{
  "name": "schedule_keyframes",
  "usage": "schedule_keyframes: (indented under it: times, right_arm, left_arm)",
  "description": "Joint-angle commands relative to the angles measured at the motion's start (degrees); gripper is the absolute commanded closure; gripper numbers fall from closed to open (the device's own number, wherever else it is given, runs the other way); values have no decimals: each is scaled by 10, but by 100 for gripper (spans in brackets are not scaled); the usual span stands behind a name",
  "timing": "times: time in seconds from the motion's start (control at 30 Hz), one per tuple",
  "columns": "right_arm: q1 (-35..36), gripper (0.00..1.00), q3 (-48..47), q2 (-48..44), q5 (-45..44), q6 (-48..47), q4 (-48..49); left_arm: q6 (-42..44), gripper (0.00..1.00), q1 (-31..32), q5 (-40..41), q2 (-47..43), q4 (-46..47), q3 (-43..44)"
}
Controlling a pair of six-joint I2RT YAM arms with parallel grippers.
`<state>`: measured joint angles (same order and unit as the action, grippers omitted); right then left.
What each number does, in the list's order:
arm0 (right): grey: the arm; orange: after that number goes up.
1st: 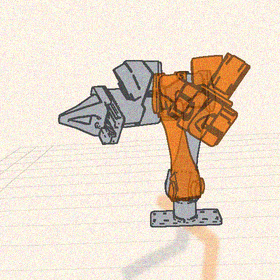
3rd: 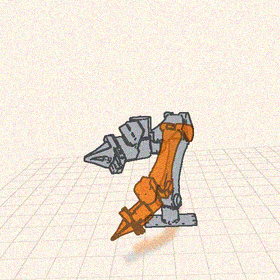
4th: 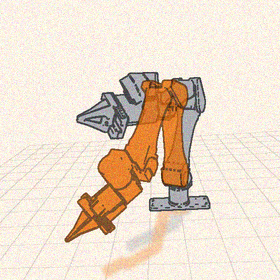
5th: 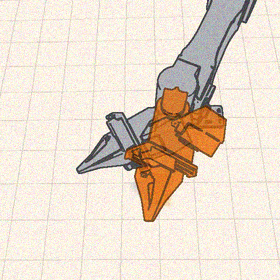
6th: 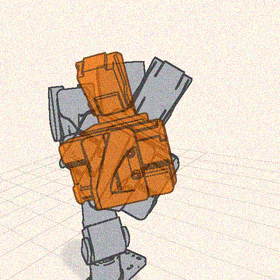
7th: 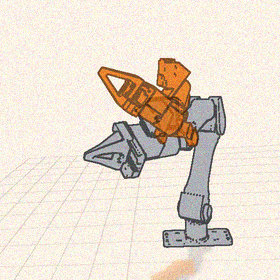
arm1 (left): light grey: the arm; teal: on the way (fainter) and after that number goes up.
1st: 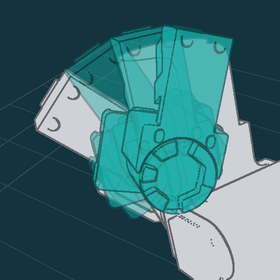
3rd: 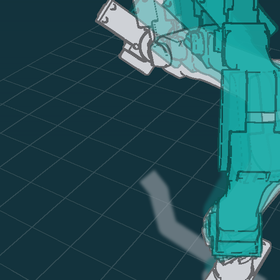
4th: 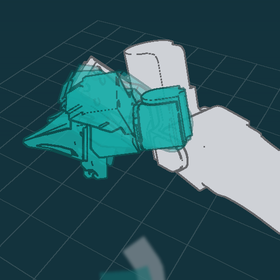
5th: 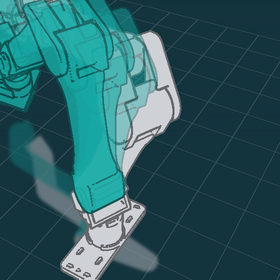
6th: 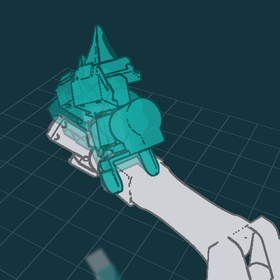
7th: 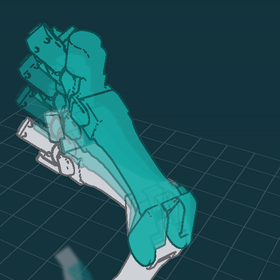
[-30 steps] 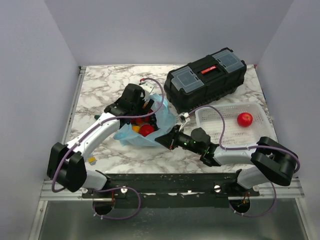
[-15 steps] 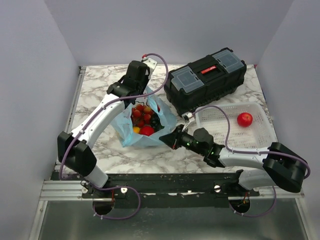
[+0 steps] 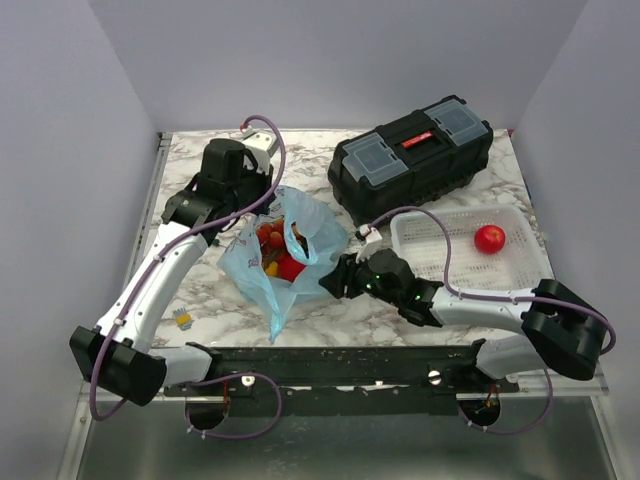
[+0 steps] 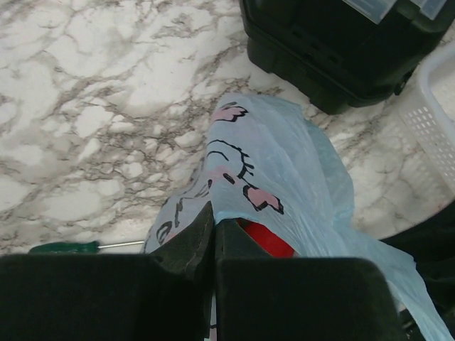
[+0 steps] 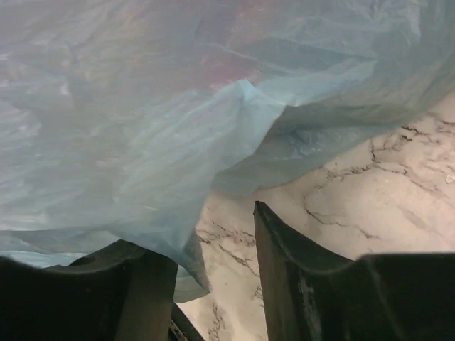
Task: Take the fake fruits out of the plastic bag
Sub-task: Adjust the plastic bag at the center of the board.
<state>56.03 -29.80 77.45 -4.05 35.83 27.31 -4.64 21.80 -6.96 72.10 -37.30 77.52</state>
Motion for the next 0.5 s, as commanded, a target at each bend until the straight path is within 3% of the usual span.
schedule_keyframes:
  times: [0.0, 0.1, 0.23, 0.47]
  right_arm:
    - [9, 44, -63, 0, -24, -28, -93]
    - [29, 30, -105, -12, -53, -61, -151]
    - [56, 20, -156, -14, -87, -123, -207]
    - [61, 5, -266, 12, -233, -168, -307]
  left_arm:
    - [-30, 100, 0, -68, 5, 16, -17]
    - [-34, 100, -1, -72, 8, 26, -25]
    - [-35, 100, -1, -69, 9, 37, -39]
    - [-43, 100, 0, -82, -2, 36, -46]
